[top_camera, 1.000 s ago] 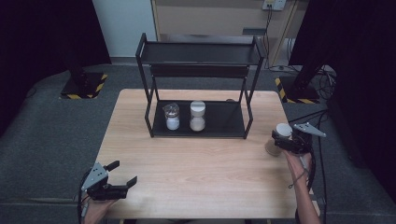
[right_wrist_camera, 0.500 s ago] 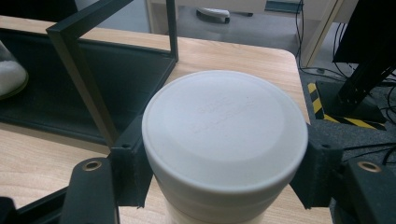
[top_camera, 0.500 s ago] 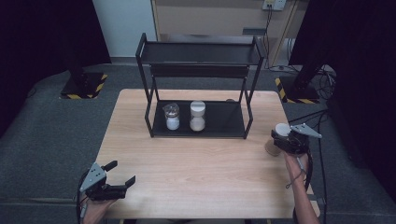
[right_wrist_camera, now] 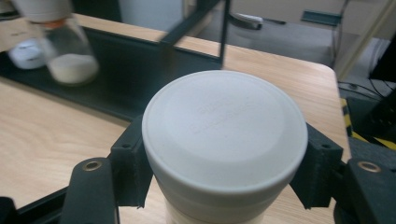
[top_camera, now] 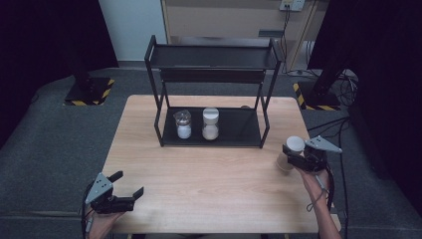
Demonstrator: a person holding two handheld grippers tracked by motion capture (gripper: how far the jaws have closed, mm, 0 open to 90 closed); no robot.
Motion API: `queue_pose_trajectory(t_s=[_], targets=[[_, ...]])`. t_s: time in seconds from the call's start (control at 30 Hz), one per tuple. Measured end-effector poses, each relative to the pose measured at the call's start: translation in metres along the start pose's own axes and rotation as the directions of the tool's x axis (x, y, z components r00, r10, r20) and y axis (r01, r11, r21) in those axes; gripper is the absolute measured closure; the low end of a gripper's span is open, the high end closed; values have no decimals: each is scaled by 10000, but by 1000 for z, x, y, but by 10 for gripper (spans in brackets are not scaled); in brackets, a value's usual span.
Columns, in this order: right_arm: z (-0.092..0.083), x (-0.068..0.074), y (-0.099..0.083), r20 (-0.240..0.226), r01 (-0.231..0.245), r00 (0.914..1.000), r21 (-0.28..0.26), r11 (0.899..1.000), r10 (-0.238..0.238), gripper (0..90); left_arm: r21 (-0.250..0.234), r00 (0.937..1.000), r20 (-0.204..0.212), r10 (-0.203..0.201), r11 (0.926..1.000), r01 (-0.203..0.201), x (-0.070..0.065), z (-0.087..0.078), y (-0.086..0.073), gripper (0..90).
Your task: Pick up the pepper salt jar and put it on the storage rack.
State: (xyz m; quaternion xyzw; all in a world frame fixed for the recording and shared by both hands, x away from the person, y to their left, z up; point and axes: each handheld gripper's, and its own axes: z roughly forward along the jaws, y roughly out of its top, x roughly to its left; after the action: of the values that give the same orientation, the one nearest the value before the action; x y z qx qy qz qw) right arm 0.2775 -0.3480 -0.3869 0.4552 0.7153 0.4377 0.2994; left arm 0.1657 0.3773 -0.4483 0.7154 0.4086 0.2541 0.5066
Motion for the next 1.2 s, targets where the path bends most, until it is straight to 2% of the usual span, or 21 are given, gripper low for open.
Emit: queue_pose_trajectory(t_s=[0.1,0.27,0.37,0.63,0.83,1.0,1.2], targets=[[-5,8,8,-326,212,9992,42,9998,-211,339,27,9999,-92,-59,10000,59,0,0,0,0],[-5,15,19,-958,150,9953,74,9999,-143,339,79,9998,-177,132,9999,-131,-3,0,1,0],[-1,19,26,-1360,159,9906,135,9998,-139,339,67,9998,-136,119,9999,-118,-2,0,1,0],[17,38,49,-1897,582,9804,189,9981,-536,339,52,9999,-117,84,10000,-83,-2,0,1,0],[37,48,65,-1970,694,9784,272,9972,-627,339,26,9999,-102,73,10000,-73,-1,-1,1,0],[55,55,76,-1835,687,9811,308,9972,-619,338,10,10000,-82,57,10000,-56,-1,-1,0,0],[79,64,90,-1461,569,9880,370,9977,-509,338,14,10000,-32,42,10000,-42,0,0,0,0]])
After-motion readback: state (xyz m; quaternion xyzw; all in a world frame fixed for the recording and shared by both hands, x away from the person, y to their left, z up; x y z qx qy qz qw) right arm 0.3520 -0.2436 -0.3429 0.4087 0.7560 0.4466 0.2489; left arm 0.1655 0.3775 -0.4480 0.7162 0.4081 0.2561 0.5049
